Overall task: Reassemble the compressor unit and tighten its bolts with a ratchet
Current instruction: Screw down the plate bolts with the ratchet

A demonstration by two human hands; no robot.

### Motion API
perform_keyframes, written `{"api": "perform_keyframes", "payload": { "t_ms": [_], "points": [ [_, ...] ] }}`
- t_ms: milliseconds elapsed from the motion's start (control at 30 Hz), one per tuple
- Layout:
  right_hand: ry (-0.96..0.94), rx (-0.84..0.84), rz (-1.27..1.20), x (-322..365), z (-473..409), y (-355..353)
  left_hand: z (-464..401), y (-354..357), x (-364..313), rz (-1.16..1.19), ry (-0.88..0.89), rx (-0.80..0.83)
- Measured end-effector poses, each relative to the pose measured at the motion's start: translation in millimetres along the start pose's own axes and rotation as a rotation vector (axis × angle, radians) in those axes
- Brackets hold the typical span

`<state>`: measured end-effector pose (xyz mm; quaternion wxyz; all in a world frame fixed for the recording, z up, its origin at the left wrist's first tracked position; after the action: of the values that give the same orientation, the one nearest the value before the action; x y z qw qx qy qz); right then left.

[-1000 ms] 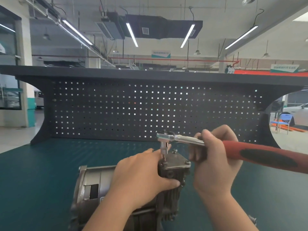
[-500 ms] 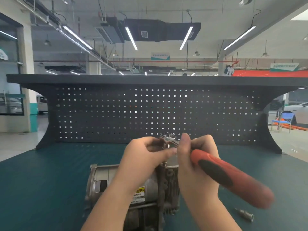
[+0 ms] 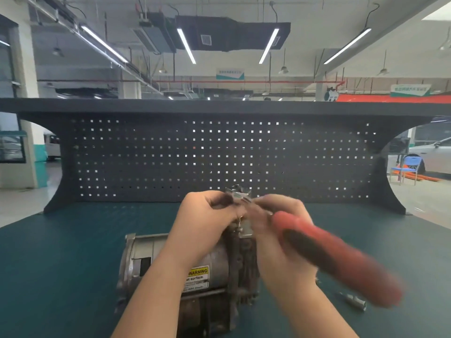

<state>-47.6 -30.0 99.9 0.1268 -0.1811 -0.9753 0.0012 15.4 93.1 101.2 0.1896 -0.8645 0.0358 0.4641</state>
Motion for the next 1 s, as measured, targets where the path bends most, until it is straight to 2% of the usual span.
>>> {"api": "perform_keyframes", "payload": {
  "t_ms": [67,133,167,200,233,300,367,400,467,667,833,967,1000],
  "points": [
    [0.344,-0.273,-0.310,-32,4,-17,0,1,-1,-0.018,0.030,-0.002],
    [0.639,-0.388,-0.716,-65,9,-16,-1,2,1,-0.006,0.021,0.008],
    [0.704,-0.408,-0.840,-72,10,-13,-2,2,3,-0.014,0.008,0.009],
    [0.701,-0.406,-0.840,-72,10,-12,-2,3,4,-0.029,-0.001,0.005],
    [0.624,-0.385,-0.738,-63,6,-15,-4,3,4,-0.040,-0.008,-0.001],
    [0.332,-0.248,-0.306,-30,-4,-22,-3,6,4,-0.003,-0.006,0.005],
    [0.098,0.051,0.145,-5,-10,-6,0,9,-1,-0.010,0.035,0.067],
    [0.012,0.154,0.257,0,-9,3,1,11,-2,0.000,0.044,0.101],
    [-0.047,0.202,0.217,5,-5,8,2,9,1,0.090,0.023,0.115],
    [0.035,-0.038,-0.120,-12,-7,-19,1,1,4,0.064,0.006,-0.022],
    [-0.015,0.037,-0.136,-13,-7,-13,1,-2,5,0.026,0.015,-0.049],
    [-0.134,0.158,0.140,-2,-1,-3,3,-1,3,0.013,0.036,-0.006],
    [-0.117,0.157,0.118,-2,-1,-4,3,0,3,0.007,0.030,-0.001]
  ]
}}
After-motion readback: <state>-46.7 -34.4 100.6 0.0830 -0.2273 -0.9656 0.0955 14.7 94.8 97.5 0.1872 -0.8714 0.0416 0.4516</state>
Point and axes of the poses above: each hand's wrist, its own z-axis away from the middle knuckle, its own y-axis out of the palm, x = y × z, the point moved 6 cm from there along -z, towards the middle knuckle, and after that the axes turned 13 degrees about x, right-handed, at the moved point
